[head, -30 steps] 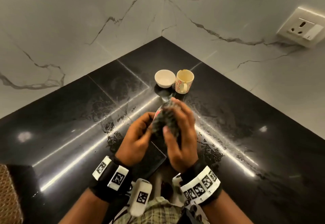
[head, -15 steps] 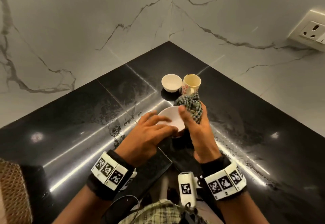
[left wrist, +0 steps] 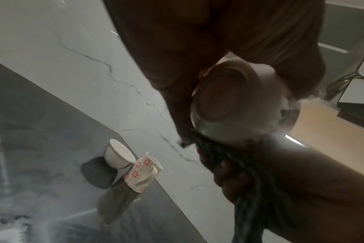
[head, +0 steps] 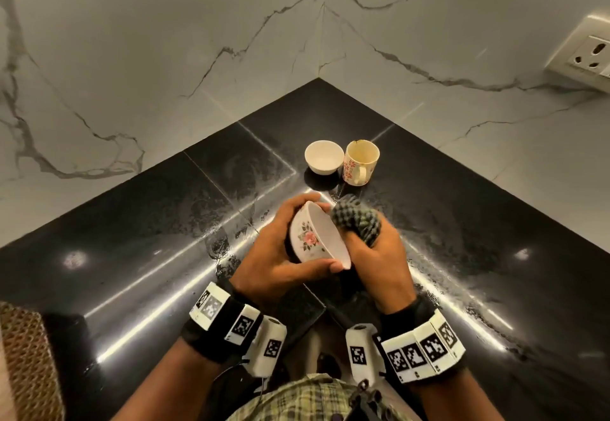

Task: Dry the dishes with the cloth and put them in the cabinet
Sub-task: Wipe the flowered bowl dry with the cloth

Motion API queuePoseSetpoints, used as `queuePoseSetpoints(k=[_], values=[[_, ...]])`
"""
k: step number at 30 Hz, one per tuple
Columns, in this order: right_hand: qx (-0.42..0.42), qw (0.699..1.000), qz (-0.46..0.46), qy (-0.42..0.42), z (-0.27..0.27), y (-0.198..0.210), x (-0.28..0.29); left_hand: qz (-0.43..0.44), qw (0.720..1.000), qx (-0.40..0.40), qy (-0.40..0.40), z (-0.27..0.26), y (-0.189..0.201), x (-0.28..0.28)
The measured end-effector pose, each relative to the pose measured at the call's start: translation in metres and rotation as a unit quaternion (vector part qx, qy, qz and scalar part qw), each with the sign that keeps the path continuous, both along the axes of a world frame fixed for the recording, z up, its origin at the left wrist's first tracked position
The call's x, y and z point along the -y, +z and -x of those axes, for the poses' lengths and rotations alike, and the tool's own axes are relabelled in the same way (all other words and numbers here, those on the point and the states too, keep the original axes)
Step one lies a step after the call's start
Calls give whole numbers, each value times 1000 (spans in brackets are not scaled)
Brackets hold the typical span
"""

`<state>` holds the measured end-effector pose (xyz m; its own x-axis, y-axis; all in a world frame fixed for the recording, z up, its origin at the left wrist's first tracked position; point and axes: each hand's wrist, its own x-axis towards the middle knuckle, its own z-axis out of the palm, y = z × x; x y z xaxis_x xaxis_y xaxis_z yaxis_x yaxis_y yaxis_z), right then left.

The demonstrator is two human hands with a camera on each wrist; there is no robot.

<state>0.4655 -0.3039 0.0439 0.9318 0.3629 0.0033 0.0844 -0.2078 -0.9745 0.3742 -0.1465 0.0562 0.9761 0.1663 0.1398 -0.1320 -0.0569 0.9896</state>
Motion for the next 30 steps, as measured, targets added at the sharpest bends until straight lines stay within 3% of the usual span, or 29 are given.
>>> queuePoseSetpoints(k=[3,6,8,10,14,16,18,20,22,24,26,28,29,30], values=[[9,992,-115,-41,0,17,5,3,999,1,41,4,-9,-7],[58,987,-126,77,15,29,2,45,998,12,45,2,-7,-3],[32,980,-118,159,33,26,-4,97,994,31,33,-1,-3,1],[-34,972,-155,175,44,27,-7,122,991,47,38,-3,-1,3],[22,957,-105,269,43,34,-8,133,988,46,63,-5,10,4],[138,940,-63,305,40,29,-11,223,973,42,50,-8,21,7],[329,890,22,316,32,18,-12,269,962,26,27,-10,30,6],[448,842,118,277,22,12,-14,236,971,13,28,-11,33,2],[478,825,198,229,24,11,-17,164,985,19,43,-12,31,-4],[457,842,191,214,32,11,-19,91,993,41,57,-13,32,-9],[378,891,127,218,41,16,-18,49,994,67,64,-15,35,-11],[173,959,-25,224,47,26,-15,15,994,89,67,-16,36,-9],[39,966,-122,225,48,33,-13,-4,992,97,75,-15,34,-7],[-70,949,-208,226,47,39,-11,-20,991,104,86,-15,32,-5]])
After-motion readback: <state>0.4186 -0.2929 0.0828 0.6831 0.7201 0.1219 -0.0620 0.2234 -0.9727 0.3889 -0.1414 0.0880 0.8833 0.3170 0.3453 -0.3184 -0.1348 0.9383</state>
